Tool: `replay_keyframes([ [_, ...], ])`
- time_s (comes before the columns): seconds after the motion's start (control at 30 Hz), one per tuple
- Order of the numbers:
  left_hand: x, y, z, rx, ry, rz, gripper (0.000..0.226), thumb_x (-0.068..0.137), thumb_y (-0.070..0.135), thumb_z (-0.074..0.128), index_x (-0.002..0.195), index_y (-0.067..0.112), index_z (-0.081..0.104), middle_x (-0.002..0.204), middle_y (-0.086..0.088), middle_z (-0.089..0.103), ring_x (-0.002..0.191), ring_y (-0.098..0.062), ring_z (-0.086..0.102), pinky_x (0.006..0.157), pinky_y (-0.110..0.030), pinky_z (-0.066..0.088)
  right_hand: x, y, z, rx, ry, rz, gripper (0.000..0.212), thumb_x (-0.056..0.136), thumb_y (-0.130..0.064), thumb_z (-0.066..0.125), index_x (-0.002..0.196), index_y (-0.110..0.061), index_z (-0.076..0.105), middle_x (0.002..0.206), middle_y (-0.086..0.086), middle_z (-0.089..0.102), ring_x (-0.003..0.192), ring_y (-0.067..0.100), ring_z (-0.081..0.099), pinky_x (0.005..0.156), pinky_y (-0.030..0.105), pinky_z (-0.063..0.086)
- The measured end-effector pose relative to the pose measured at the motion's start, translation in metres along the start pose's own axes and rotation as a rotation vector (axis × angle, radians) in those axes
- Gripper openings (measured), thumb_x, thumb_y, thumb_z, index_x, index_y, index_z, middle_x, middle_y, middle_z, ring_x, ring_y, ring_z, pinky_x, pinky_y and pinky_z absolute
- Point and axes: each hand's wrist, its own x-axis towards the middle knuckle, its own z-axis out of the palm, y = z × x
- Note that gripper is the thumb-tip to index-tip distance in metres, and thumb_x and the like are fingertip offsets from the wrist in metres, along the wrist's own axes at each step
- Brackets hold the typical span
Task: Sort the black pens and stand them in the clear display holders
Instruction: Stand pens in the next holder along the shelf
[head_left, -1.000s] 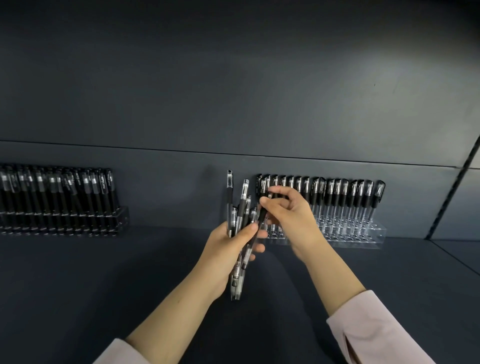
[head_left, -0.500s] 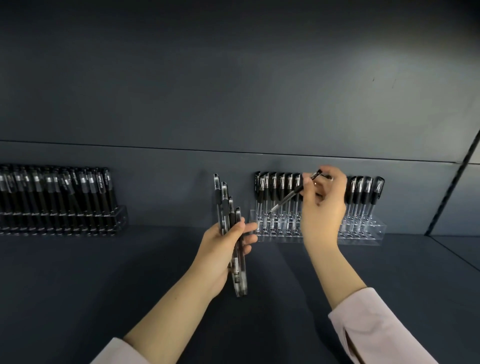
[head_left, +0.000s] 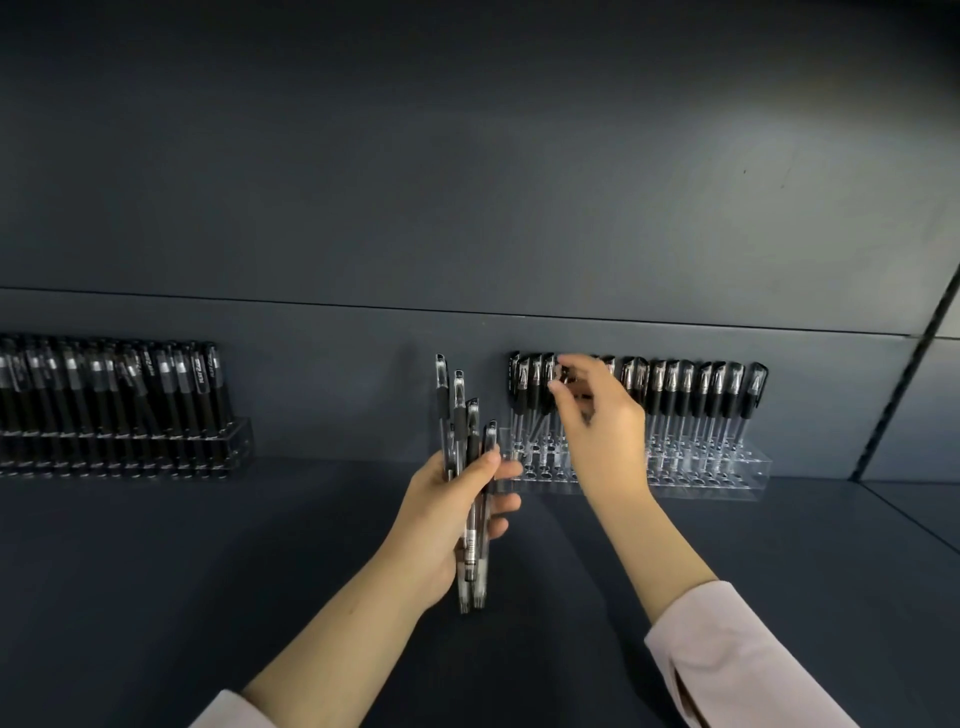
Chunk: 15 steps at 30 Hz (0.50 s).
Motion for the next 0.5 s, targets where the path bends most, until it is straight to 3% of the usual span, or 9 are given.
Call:
replay_keyframes([
  [0.17,0.001,0.001,0.001,0.017,0.007,-0.018,0.02,0.094,0.021,0.064,0.112,0.013,0.062,0.093,-0.007,0.077,0.061,-0.014,0.064,0.053,-0.026,0.05,0.001,0.008,0.004,-0.098,-0.126,-0.079,0.045,0.097,-0.019,0.054,0.142,-0.018,0.046,0.101,0.0,0.057,0.086,0.015,0.054,0.079,0.027,0.048],
  [0.27,0.002,-0.001,0.0,0.063,0.001,0.018,0.019,0.094,0.019,0.063,0.113,0.014,0.063,0.094,-0.004,0.076,0.065,-0.012,0.064,0.058,-0.026,0.051,0.002,0.013,0.008,-0.165,-0.197,-0.11,0.057,0.097,-0.02,0.054,0.149,-0.021,0.032,0.091,0.002,0.048,0.075,0.016,0.044,0.075,0.03,0.045],
  [0.37,0.004,-0.003,-0.001,0.105,-0.002,0.043,0.018,0.096,0.009,0.058,0.113,0.01,0.061,0.098,-0.003,0.076,0.072,-0.01,0.065,0.061,-0.024,0.053,0.001,0.014,0.009,-0.178,-0.279,-0.049,0.06,0.099,-0.027,0.049,0.152,-0.028,0.021,0.091,0.0,0.045,0.082,0.018,0.043,0.081,0.03,0.042],
  [0.5,0.004,-0.005,0.0,0.161,-0.005,0.047,0.015,0.097,0.004,0.055,0.107,0.01,0.064,0.1,0.003,0.076,0.085,-0.007,0.069,0.067,-0.02,0.053,-0.002,0.017,0.008,-0.19,-0.371,-0.01,0.056,0.1,-0.035,0.043,0.151,-0.032,0.021,0.101,0.001,0.045,0.092,0.021,0.046,0.088,0.035,0.045],
])
